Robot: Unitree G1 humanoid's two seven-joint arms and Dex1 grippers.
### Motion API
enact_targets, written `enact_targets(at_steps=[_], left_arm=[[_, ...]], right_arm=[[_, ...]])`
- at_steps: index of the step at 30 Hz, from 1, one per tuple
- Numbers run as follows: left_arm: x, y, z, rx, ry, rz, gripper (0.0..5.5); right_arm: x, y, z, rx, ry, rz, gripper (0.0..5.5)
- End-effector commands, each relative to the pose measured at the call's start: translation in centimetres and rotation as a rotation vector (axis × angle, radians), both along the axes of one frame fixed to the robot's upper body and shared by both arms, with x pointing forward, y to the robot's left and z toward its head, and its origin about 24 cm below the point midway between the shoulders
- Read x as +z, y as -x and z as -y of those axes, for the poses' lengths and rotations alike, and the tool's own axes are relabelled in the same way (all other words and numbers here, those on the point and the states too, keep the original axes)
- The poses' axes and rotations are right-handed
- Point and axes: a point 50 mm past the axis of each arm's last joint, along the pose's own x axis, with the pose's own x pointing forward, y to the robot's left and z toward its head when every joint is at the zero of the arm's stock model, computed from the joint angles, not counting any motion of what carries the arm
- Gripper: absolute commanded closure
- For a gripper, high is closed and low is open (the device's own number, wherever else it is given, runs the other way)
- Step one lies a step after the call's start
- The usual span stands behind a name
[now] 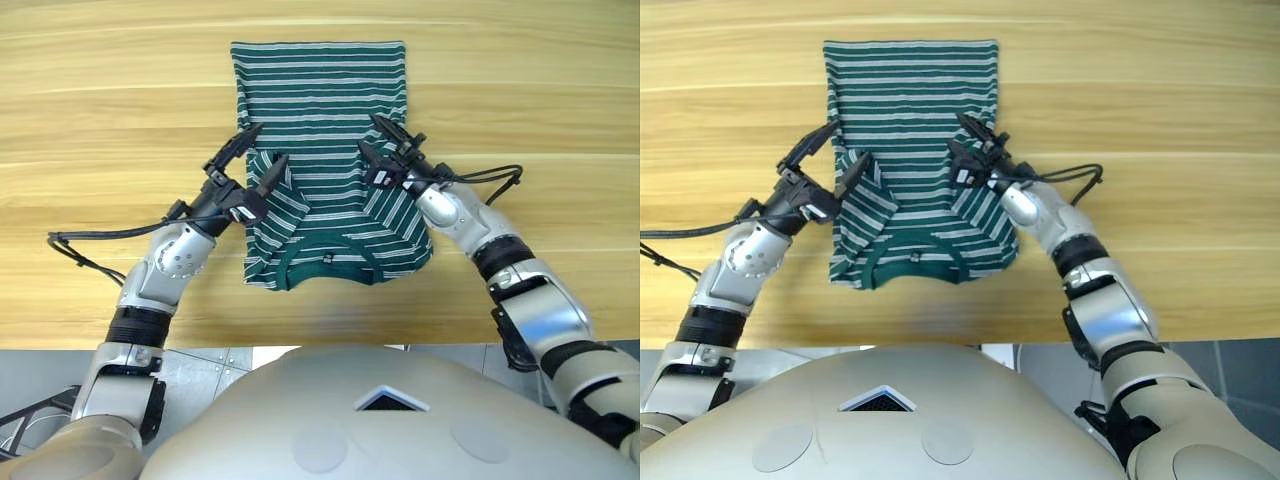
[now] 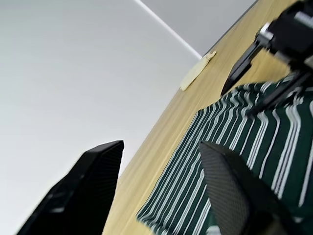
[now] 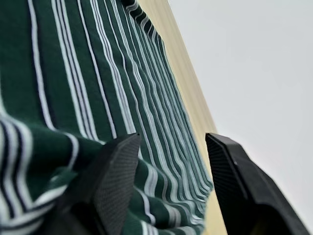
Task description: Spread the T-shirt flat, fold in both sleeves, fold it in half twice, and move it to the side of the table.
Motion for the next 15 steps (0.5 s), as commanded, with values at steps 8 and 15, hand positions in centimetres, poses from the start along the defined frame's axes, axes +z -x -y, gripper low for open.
enact_targets(at_steps=[8,15], left_arm=[[-0.9,5.9,-7.7,-0.010,-0.445,-0.331,2.61],[-3.0,7.7,-4.9,-0.280,-0.596,-0.521,2.61]], right_arm=[[5.7,7.5,11.3,-0.104,0.107,-0.090,3.03],[0.6,12.8,13.5,-0.004,0.649,-0.412,3.03]])
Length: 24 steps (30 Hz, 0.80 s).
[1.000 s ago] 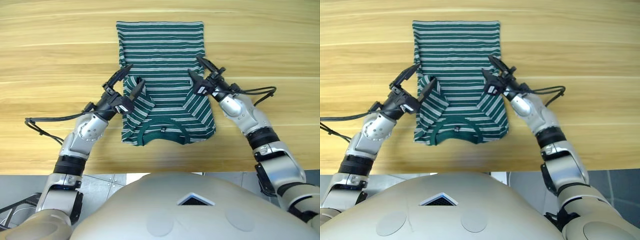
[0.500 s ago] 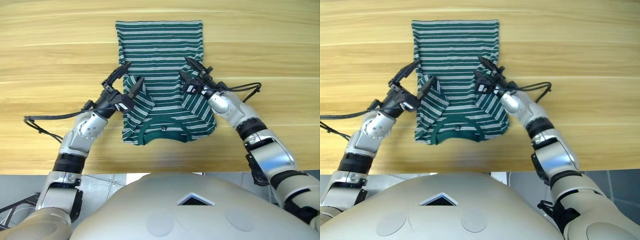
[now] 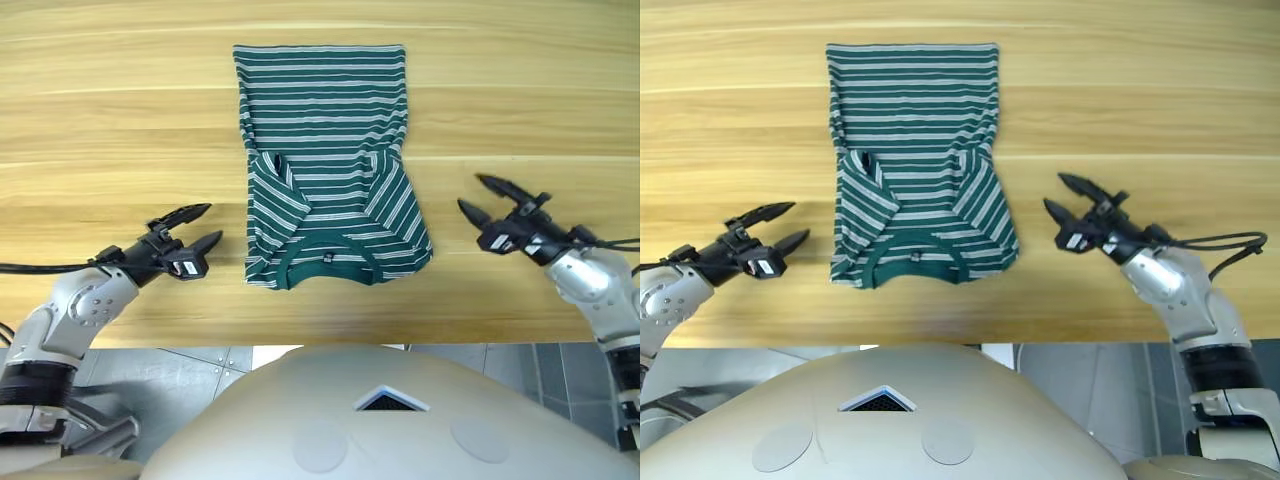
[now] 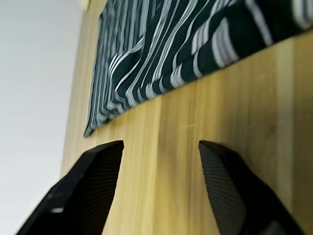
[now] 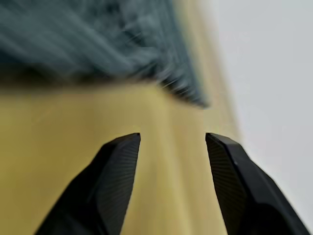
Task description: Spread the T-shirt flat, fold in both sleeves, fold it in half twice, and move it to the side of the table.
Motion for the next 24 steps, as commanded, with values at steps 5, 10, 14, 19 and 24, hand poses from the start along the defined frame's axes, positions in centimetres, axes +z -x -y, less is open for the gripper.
enact_targets(at_steps=[5,10,14,19,24], left_arm=[[-1.1,1.6,3.4,-0.313,-0.074,-0.225,2.61],[-1.0,1.6,4.3,-0.385,-0.054,-0.255,2.61],[-0.8,1.3,4.5,-0.399,-0.055,-0.256,2.61],[-0.4,1.9,4.1,-0.386,-0.041,-0.252,2.61],[0.2,3.2,5.2,-0.435,0.023,-0.273,2.61]], right_arm=[[0.2,3.5,-2.0,0.268,0.150,-0.189,3.03],[0.3,3.8,-2.9,0.345,0.132,-0.228,3.03],[0.2,3.8,-3.9,0.387,0.099,-0.245,3.03],[0.0,2.8,-4.2,0.408,0.097,-0.241,3.03],[0.0,2.3,-4.0,0.419,0.104,-0.245,3.03]])
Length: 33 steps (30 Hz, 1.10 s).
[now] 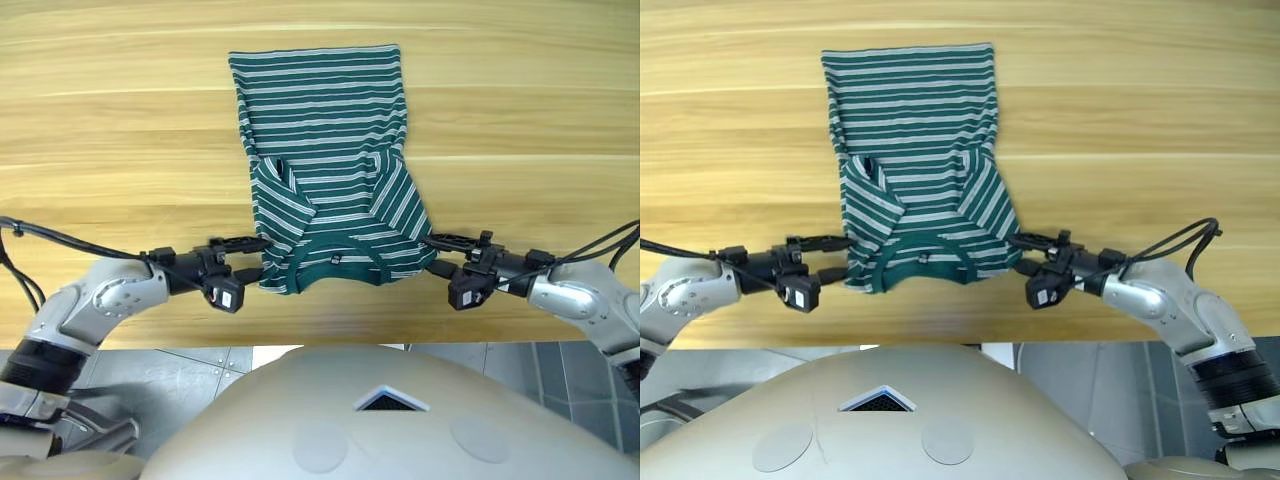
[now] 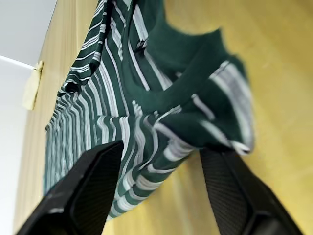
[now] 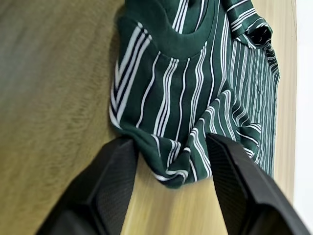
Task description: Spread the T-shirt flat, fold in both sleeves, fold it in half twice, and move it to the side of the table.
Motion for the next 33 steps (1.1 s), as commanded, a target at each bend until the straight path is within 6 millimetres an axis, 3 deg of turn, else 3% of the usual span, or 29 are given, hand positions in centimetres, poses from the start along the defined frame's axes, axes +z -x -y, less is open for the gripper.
enact_targets(at_steps=[1,7,18,25,32,33], left_arm=[[-0.6,1.5,0.2,-0.062,-0.039,-0.077,2.61],[-1.0,1.4,0.7,-0.071,-0.022,-0.094,2.61],[-1.6,0.1,-0.2,0.013,-0.030,-0.074,2.61],[-2.1,0.8,0.3,-0.017,-0.015,-0.111,2.61],[-2.2,0.9,0.3,-0.023,-0.015,-0.111,3.85],[-2.2,0.9,0.3,-0.024,-0.015,-0.110,4.03]], right_arm=[[-1.2,0.5,0.7,0.005,0.071,-0.073,3.03],[-1.2,0.4,0.8,0.000,0.070,-0.070,3.03],[-1.2,0.3,2.2,-0.055,0.108,-0.061,3.03],[-1.4,0.1,2.2,-0.039,0.110,-0.071,3.03],[-2.0,0.1,1.8,-0.022,0.100,-0.088,3.01],[-2.1,0.1,1.7,-0.017,0.097,-0.091,3.23]])
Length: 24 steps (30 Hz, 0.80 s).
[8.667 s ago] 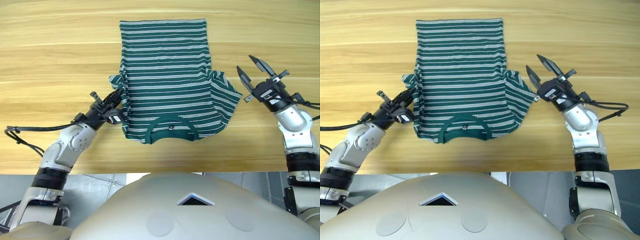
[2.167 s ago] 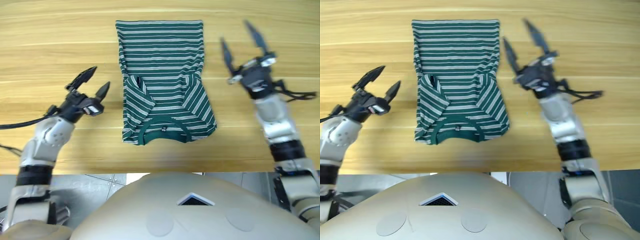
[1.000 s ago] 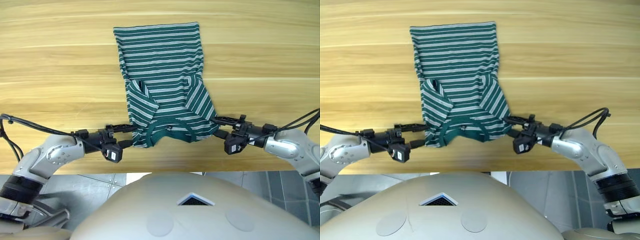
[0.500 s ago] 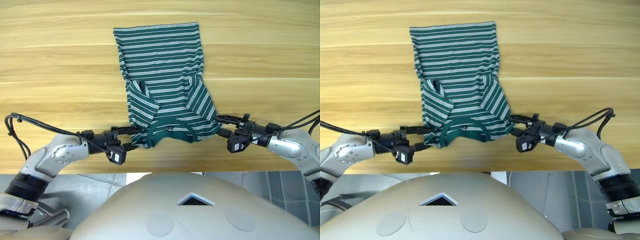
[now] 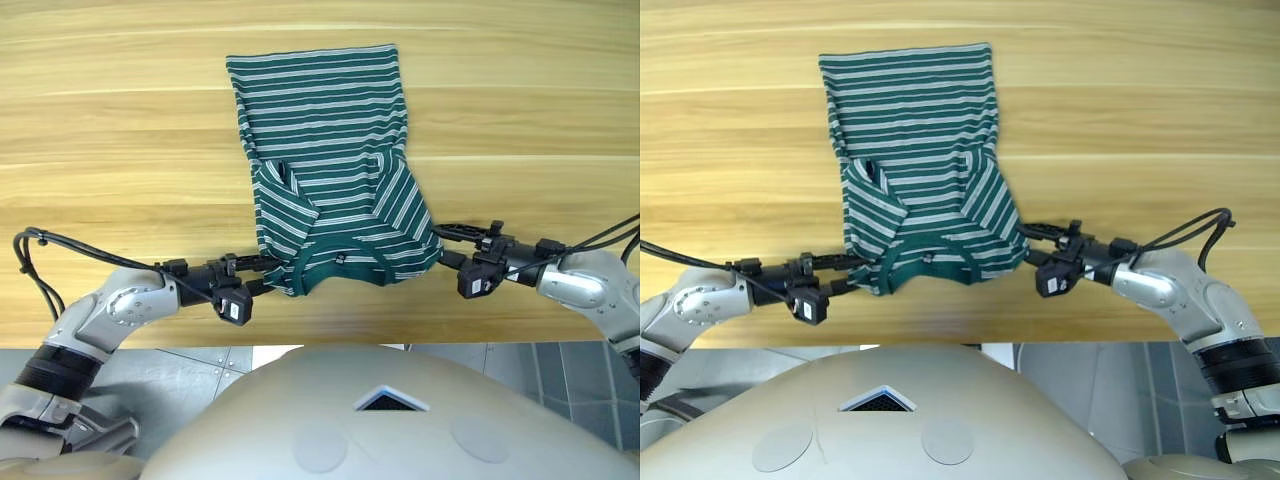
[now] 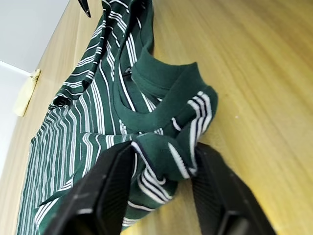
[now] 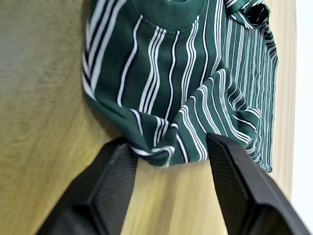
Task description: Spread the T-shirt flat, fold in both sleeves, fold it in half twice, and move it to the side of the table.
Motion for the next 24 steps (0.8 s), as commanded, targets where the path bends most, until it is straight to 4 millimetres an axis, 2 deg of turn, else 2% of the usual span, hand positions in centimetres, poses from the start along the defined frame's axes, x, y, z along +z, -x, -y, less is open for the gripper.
enact_targets(at_steps=[1,8,13,17,20,24], left_arm=[[-1.1,0.6,-0.5,-0.022,-0.078,-0.049,4.15],[-0.9,0.4,-0.2,-0.019,-0.064,-0.031,5.34],[-0.9,0.1,-0.4,0.009,-0.066,-0.018,5.44],[-0.8,-0.8,-1.9,0.129,-0.046,0.018,5.45],[-1.1,-0.6,-1.7,0.141,-0.016,0.008,5.45],[-0.9,0.6,-1.8,0.189,0.028,-0.002,5.45]], right_arm=[[-2.0,1.0,0.2,0.017,0.082,-0.098,3.32],[-2.5,1.0,-0.4,0.031,0.065,-0.114,4.73],[-2.6,1.0,-0.5,0.026,0.049,-0.116,5.50],[-2.2,1.4,-0.9,-0.019,-0.014,-0.097,5.50],[-1.4,1.9,-1.3,-0.060,-0.111,-0.058,5.50],[-0.3,3.6,-0.9,-0.131,-0.193,-0.075,5.50]])
